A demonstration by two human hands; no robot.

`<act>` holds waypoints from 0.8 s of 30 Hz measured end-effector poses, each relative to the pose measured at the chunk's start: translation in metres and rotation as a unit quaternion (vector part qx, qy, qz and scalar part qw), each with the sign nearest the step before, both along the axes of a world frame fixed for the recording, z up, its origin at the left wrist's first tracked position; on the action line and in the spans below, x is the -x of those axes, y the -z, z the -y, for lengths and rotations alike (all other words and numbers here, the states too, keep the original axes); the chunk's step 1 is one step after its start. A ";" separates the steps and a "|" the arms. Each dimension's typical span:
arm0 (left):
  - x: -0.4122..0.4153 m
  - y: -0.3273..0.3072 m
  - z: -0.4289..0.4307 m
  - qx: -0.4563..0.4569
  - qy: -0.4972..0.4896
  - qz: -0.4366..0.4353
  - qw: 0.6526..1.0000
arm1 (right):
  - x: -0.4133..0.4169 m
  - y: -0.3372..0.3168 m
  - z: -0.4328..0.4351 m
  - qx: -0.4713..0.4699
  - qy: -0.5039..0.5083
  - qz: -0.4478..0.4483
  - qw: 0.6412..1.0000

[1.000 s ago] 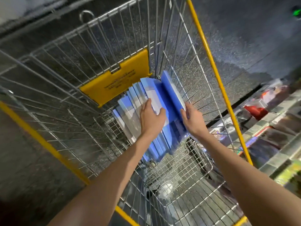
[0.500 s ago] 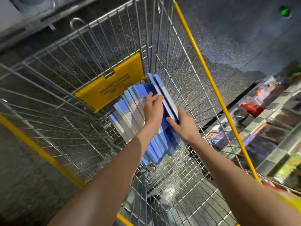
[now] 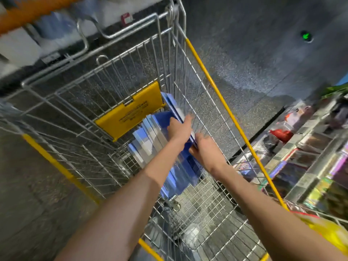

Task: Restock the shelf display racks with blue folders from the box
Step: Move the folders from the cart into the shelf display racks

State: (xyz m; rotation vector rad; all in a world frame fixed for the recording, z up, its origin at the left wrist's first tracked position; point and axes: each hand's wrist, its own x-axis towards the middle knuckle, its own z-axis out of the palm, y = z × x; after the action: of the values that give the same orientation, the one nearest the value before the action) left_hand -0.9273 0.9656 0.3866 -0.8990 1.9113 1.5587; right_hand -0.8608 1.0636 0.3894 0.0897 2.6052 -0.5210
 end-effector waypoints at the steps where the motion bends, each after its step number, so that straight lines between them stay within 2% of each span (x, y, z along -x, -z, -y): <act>1: -0.004 -0.012 -0.003 0.030 0.008 -0.022 0.999 | -0.006 -0.013 -0.001 0.011 -0.003 -0.009 1.000; 4: -0.016 -0.037 -0.003 0.064 0.056 -0.053 0.995 | -0.020 -0.039 -0.002 0.094 0.000 -0.020 0.995; 6: -0.026 -0.054 0.006 0.085 0.077 -0.081 0.990 | -0.028 -0.060 -0.006 0.171 0.017 0.008 0.985; 9: -0.033 -0.077 0.022 0.105 0.099 -0.130 0.981 | -0.025 -0.086 -0.018 0.246 0.099 0.009 0.964; 13: -0.047 -0.127 0.041 0.115 0.116 -0.213 0.963 | -0.015 -0.123 -0.035 0.286 0.198 -0.033 0.937; 16: -0.063 -0.171 0.054 0.083 0.082 -0.284 0.952 | -0.018 -0.147 -0.039 0.277 0.194 -0.050 0.940; 20: -0.080 -0.226 0.064 0.037 0.075 -0.342 0.936 | -0.028 -0.187 -0.032 0.338 0.188 -0.057 0.920; 24: -0.099 -0.277 0.058 0.026 0.087 -0.383 0.919 | -0.043 -0.236 -0.023 0.396 0.179 -0.143 0.889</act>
State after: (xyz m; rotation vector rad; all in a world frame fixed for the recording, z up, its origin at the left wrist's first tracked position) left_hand -0.8284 0.9080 0.6640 -0.0932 2.4677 1.9200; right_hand -0.8181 1.0861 0.6250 0.2347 2.4250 -1.8017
